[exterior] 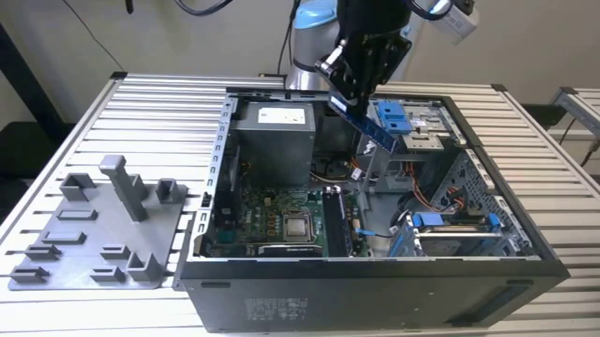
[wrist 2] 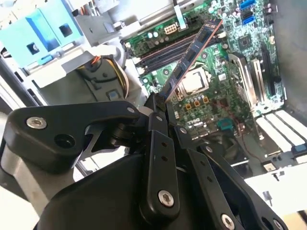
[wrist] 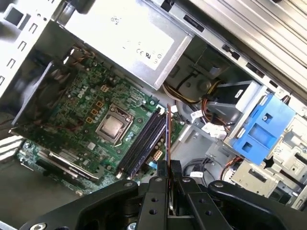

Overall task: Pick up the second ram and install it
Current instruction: 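Insert the second ram into the second slot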

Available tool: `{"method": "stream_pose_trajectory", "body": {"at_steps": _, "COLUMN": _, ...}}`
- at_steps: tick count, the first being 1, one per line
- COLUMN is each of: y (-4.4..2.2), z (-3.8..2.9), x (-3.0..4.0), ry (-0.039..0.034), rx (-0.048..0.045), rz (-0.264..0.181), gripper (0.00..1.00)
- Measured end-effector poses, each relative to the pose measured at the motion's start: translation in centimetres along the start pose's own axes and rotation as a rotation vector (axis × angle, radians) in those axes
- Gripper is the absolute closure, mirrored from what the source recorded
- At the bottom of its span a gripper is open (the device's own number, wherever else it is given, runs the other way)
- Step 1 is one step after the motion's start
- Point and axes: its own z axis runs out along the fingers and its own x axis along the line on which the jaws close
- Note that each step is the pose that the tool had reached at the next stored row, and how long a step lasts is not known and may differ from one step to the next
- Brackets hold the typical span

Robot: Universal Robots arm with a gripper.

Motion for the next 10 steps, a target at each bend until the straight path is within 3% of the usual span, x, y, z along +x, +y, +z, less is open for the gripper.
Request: {"method": "stream_pose_trajectory", "body": {"at_steps": 10, "y": 0.00, "z": 0.13, "x": 0.01, "ry": 0.0015, "rx": 0.0134, "rz": 0.175, "gripper": 0.86}}
